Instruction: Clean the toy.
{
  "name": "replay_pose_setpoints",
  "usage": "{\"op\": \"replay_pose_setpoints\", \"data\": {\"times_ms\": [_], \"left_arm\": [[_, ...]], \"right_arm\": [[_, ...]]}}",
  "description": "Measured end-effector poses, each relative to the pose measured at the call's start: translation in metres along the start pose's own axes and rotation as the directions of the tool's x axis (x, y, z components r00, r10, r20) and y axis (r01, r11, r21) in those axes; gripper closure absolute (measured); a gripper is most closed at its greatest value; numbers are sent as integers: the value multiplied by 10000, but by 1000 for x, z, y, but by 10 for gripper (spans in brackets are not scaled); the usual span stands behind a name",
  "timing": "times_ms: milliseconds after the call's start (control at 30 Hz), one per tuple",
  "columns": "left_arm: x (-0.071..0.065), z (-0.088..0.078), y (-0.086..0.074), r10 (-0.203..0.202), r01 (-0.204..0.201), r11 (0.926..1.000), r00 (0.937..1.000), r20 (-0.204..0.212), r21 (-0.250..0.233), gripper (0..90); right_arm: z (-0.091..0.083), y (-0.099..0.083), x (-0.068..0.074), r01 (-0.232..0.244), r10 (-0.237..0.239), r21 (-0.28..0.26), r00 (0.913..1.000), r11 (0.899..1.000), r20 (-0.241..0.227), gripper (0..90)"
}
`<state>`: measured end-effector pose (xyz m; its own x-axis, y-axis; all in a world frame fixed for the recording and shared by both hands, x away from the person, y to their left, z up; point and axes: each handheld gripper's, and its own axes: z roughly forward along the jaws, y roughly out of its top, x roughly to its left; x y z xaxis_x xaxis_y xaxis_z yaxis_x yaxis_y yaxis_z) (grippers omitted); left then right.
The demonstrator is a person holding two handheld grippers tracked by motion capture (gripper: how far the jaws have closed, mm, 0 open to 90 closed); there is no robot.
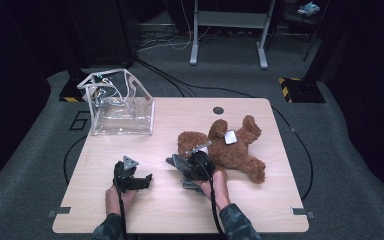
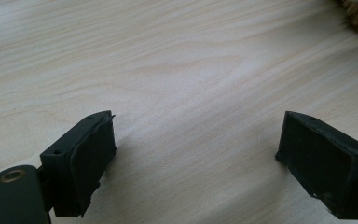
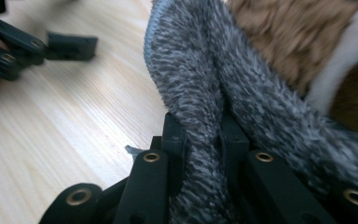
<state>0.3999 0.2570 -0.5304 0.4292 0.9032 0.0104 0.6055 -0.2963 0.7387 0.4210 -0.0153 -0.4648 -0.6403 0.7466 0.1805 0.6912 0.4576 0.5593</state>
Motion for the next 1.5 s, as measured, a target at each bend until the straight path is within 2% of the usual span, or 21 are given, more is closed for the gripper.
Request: {"op": "replay_pose_setpoints", "data": {"times_ms": [33,67,167,333,367,400,433,467,500,600,667,733,800,900,1100,1300,1500], "left_arm": [[0,0,0,0,0,10000,10000,0,0,110],[0,0,0,-60,60,10000,10000,-14,-26,110],[0,0,0,-58,58,10000,10000,33,23,113],[0,0,0,-21,20,10000,10000,46,35,113],[0,0,0,-43,43,10000,10000,30,18,113],[0,0,0,-43,43,10000,10000,30,18,113],[0,0,0,-49,49,10000,10000,25,5,113],[0,0,0,-39,39,10000,10000,32,1,113],[0,0,0,-27,27,10000,10000,47,37,113],[0,0,0,-42,42,10000,10000,37,29,113],[0,0,0,-30,30,10000,10000,42,16,114],[0,0,0,-42,42,10000,10000,21,4,114],[0,0,0,-58,58,10000,10000,36,6,115],[0,0,0,-60,60,10000,10000,39,0,116],[0,0,0,-56,56,10000,10000,32,3,116],[0,0,0,-55,55,10000,10000,34,-1,116],[0,0,0,-53,53,10000,10000,42,7,117]], "right_arm": [[0,0,0,0,0,0,10000,10000,0,768],[-13,6,0,137,-141,-310,9998,9994,-102,768],[-39,18,2,321,-328,-974,9994,9947,-59,768],[-80,44,1,561,-419,-2150,9967,9750,702,767],[-85,49,0,567,-356,-2316,9949,9712,942,766],[-85,49,0,567,-356,-2316,9949,9712,942,766],[-92,56,-6,643,-321,-2623,9916,9628,1252,766],[-93,59,-7,373,-5,-2598,9902,9649,1399,766],[-93,62,-10,481,-24,-2625,9851,9637,1717,766],[-87,70,-17,456,160,-2725,9754,9611,2199,766],[-79,73,-21,106,486,-2544,9731,9670,2251,766],[-67,73,-25,47,500,-2338,9725,9723,2275,766],[-56,70,-26,-116,587,-2087,9736,9779,2207,767],[-46,63,-23,-61,444,-1884,9788,9821,1997,767],[-44,50,-10,239,42,-1715,9868,9849,1616,766],[-39,37,-6,82,62,-1471,9953,9891,971,766],[-29,23,-4,51,33,-1160,9974,9932,720,766]]}}
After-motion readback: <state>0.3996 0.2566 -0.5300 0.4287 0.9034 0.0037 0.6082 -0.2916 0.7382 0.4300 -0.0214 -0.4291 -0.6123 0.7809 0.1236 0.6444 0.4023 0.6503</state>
